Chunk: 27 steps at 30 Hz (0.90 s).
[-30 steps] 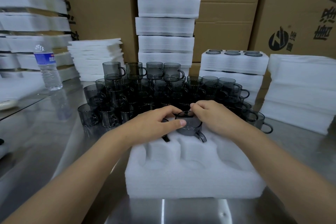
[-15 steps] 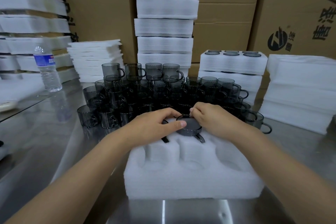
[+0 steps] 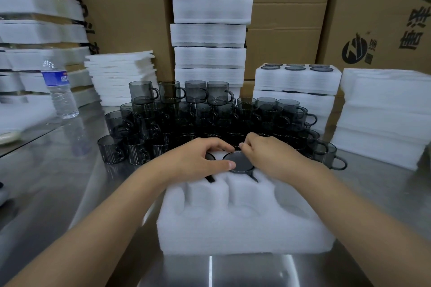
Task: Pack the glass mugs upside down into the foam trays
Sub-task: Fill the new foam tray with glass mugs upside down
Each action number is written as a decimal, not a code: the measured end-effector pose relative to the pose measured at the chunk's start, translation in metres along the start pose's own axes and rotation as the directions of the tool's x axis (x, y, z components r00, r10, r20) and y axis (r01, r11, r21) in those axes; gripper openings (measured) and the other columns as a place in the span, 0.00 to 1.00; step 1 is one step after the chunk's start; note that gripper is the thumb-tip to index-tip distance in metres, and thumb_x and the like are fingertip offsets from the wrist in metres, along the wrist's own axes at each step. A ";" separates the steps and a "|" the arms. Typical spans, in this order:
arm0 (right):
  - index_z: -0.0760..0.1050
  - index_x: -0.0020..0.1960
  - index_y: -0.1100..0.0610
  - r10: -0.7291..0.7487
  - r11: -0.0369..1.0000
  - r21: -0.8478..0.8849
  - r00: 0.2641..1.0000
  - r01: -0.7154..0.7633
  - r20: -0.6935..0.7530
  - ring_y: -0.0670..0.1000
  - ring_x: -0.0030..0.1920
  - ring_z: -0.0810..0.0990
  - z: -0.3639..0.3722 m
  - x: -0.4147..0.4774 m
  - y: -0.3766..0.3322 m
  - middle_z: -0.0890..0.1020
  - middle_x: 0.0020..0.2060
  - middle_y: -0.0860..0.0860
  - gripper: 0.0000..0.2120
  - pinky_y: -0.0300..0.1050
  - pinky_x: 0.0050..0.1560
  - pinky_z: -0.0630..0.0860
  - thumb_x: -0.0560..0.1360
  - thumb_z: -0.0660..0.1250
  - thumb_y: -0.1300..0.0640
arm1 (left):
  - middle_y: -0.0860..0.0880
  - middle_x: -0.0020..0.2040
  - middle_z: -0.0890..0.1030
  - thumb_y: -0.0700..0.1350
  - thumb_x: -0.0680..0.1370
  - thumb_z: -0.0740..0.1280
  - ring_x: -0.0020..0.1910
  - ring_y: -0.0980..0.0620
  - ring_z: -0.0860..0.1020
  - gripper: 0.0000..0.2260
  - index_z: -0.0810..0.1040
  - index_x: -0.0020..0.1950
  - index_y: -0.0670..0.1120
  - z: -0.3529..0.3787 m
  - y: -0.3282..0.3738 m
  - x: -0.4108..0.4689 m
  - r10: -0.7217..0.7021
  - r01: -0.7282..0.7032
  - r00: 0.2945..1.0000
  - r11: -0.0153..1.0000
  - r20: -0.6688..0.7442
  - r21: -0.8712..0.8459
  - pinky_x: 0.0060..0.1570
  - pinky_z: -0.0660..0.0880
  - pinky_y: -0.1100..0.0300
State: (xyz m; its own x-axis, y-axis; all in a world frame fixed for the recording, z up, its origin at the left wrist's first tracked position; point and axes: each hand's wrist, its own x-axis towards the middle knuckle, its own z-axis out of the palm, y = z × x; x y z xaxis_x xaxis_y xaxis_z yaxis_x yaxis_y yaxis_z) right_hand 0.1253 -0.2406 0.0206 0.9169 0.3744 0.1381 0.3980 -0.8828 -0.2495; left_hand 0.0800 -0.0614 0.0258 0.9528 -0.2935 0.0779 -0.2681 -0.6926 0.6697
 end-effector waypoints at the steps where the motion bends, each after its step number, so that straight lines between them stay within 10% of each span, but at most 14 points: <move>1: 0.68 0.52 0.58 -0.011 1.000 -0.007 1.000 0.011 0.004 0.58 0.45 0.77 -0.001 0.000 0.000 0.78 0.44 0.56 0.11 0.50 0.43 0.71 0.82 0.51 0.53 | 0.60 0.55 0.79 0.55 0.74 0.70 0.52 0.61 0.78 0.10 0.74 0.53 0.65 0.000 0.000 0.000 -0.003 0.003 1.000 1.000 -0.001 0.000 0.57 0.75 0.60; 27: 0.74 0.51 0.54 0.020 0.986 0.164 0.999 -0.016 -0.026 0.54 0.47 0.77 -0.004 -0.010 0.001 0.80 0.46 0.52 0.12 0.49 0.48 0.73 0.81 0.54 0.51 | 0.60 0.51 0.77 0.59 0.73 0.67 0.51 0.60 0.75 0.14 0.77 0.57 0.58 0.006 -0.005 -0.004 0.093 -0.051 0.966 0.983 -0.241 0.174 0.54 0.74 0.58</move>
State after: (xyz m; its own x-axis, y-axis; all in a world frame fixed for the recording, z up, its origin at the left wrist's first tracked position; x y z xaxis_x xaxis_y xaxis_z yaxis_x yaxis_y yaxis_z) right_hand 0.1169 -0.2463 0.0229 0.9238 0.3487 0.1582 0.3827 -0.8299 -0.4059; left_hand 0.0767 -0.0606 0.0177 0.9298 -0.1891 0.3158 -0.3374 -0.7807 0.5260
